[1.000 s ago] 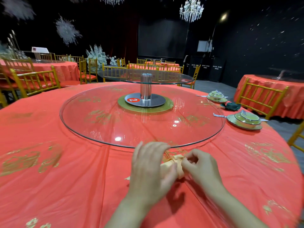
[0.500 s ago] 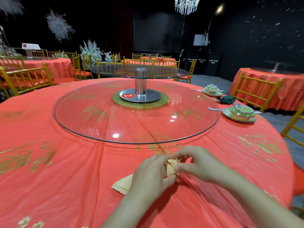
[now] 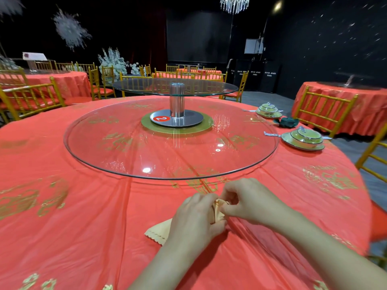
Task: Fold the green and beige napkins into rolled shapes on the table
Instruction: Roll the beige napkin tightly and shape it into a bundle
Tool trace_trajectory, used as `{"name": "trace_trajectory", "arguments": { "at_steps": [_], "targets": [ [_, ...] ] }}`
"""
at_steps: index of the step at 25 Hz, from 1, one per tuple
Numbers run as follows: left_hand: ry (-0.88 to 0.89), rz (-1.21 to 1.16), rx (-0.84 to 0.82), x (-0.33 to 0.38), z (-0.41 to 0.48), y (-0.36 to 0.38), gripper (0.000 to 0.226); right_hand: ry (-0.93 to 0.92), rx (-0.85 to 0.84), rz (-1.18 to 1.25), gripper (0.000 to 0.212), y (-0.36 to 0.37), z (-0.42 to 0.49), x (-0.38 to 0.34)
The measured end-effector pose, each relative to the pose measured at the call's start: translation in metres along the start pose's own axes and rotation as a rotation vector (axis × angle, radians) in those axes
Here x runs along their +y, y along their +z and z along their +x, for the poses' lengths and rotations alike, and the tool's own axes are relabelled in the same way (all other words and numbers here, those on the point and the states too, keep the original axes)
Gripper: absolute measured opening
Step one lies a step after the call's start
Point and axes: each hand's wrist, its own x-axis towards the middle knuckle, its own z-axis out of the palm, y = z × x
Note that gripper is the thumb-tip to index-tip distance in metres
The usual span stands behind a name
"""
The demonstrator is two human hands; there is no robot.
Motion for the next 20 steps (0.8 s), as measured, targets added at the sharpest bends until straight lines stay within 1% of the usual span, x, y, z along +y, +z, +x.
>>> {"name": "trace_trajectory", "arguments": {
  "at_steps": [3,4,6,7,8,9,11,13,14,15,17,18,19,20],
  "targets": [
    [0.015,0.014,-0.007,-0.001,0.0,0.002,0.05,0.02,-0.016,-0.077,0.022,0.001,0.001,-0.003],
    [0.018,0.009,-0.005,-0.001,-0.001,0.002,0.049,0.03,-0.008,-0.098,0.021,0.0,0.0,-0.005],
    [0.014,-0.009,0.006,0.001,0.0,0.002,0.049,0.061,0.068,-0.17,0.01,0.001,-0.003,-0.011],
    [0.001,-0.022,0.009,0.002,0.0,0.002,0.049,0.03,0.139,-0.253,0.007,0.006,-0.004,-0.013],
    [-0.011,-0.034,0.009,0.002,0.0,0.002,0.049,-0.038,0.22,-0.379,0.012,0.012,-0.006,-0.012],
    [-0.015,-0.04,0.002,0.003,0.001,0.002,0.049,-0.088,0.269,-0.416,0.017,0.017,-0.008,-0.011],
    [-0.014,-0.035,-0.013,0.003,0.002,0.001,0.049,-0.119,0.294,-0.432,0.023,0.025,-0.008,-0.006],
    [-0.014,-0.018,-0.03,0.002,0.001,0.0,0.05,-0.094,0.283,-0.33,0.024,0.027,-0.011,-0.004],
    [-0.011,-0.01,-0.039,0.002,0.0,0.001,0.051,-0.058,0.249,-0.304,0.02,0.02,-0.012,-0.006],
    [0.0,-0.007,-0.043,0.003,-0.001,0.001,0.051,-0.01,0.184,-0.321,0.019,0.014,-0.011,-0.008],
    [0.041,0.011,-0.037,0.004,-0.001,0.003,0.053,0.038,0.156,-0.33,0.025,0.008,-0.006,-0.001],
    [0.058,0.031,-0.03,0.005,-0.001,0.004,0.057,0.019,0.134,-0.34,0.024,0.007,-0.005,-0.002],
    [0.063,0.046,-0.02,0.005,0.0,0.005,0.061,-0.022,0.149,-0.387,0.022,0.007,-0.005,-0.004],
    [0.056,0.049,-0.008,0.004,0.001,0.006,0.064,-0.07,0.194,-0.461,0.026,0.012,-0.006,-0.003]
  ]
}}
